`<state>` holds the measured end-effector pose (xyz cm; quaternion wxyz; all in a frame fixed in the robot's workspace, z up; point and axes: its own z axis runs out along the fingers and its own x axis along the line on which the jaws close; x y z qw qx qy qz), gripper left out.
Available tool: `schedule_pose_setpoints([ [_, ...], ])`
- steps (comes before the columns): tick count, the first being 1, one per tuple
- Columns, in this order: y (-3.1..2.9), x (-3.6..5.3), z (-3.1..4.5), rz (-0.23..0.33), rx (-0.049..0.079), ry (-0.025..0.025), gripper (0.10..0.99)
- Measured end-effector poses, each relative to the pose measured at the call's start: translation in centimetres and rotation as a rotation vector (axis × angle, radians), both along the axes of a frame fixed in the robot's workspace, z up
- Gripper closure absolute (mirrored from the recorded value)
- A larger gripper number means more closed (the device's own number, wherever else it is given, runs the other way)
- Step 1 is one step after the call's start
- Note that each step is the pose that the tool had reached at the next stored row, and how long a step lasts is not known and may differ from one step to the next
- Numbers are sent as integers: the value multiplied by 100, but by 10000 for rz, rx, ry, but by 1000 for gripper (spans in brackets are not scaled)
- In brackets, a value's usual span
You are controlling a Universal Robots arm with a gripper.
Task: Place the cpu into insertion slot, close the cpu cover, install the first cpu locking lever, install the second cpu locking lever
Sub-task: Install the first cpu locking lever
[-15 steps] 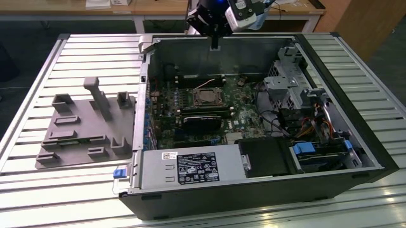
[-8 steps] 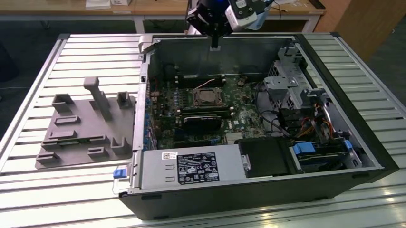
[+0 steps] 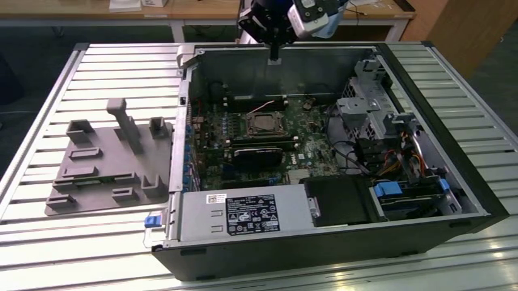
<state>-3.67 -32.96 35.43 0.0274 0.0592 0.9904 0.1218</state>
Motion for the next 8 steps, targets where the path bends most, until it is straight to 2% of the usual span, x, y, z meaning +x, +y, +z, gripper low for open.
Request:
schedule_pose_setpoints([
  [8, 0, 0, -4, 0, -70, 0, 984],
])
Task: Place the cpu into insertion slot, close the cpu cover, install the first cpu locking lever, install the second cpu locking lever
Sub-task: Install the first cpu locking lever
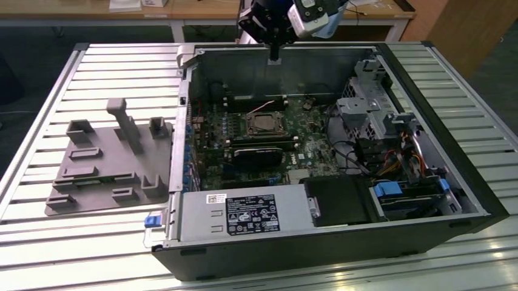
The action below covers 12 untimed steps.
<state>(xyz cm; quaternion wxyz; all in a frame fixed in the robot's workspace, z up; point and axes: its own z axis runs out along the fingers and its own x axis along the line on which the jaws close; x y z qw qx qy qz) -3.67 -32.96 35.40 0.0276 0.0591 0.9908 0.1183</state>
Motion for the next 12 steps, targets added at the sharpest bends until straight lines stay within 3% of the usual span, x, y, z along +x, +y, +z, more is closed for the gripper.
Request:
schedule_pose_setpoints([
  [8, 1, 0, -13, 0, -9, 0, 984],
  [12, 0, 0, -43, 0, -8, -37, 984],
])
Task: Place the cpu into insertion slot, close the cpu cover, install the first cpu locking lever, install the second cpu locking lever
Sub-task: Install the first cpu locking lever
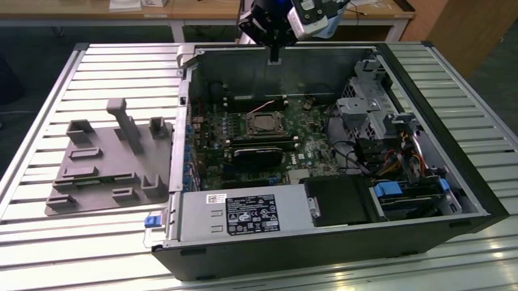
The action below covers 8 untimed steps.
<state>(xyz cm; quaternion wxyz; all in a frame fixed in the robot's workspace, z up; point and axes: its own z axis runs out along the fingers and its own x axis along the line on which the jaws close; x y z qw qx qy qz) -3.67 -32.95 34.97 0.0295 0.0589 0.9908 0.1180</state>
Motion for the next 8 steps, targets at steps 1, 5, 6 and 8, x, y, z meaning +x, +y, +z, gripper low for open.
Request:
schedule_pose_setpoints([
  [1, 0, 0, -5, -1, -2, -20, 984],
  [5, 0, 0, -29, 0, -3, -136, 984],
  [6, 0, -1, -35, -1, -4, -171, 984],
  [8, 0, -2, -48, 0, -4, -243, 984],
])
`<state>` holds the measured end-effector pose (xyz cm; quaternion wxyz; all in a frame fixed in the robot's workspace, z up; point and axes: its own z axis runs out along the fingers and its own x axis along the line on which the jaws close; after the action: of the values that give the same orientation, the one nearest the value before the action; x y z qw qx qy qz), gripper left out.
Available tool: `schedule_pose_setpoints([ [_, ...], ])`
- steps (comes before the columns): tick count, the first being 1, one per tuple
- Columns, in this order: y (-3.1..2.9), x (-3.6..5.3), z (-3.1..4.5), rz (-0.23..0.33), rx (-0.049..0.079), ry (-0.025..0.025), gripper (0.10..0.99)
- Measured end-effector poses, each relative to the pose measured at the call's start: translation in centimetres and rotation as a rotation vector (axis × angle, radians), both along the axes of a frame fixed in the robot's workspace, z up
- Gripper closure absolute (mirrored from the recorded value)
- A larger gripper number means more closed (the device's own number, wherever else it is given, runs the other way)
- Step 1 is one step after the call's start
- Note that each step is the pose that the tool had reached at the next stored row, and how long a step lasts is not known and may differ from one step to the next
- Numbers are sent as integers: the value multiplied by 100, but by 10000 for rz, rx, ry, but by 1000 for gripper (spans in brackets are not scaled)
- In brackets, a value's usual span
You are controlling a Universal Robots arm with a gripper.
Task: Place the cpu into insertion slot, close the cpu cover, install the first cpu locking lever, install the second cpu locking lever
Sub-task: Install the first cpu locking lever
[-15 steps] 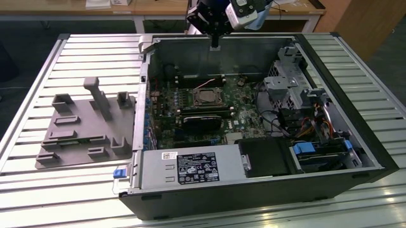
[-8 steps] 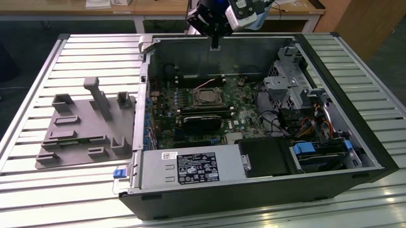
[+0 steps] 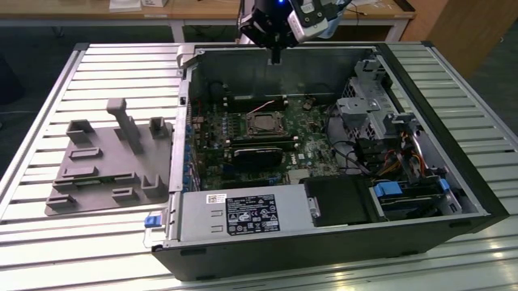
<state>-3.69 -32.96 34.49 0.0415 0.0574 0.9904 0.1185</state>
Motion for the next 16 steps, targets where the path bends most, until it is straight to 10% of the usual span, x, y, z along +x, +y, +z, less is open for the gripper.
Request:
schedule_pose_setpoints([
  [16, 0, -59, -120, 0, -19, -434, 984],
])
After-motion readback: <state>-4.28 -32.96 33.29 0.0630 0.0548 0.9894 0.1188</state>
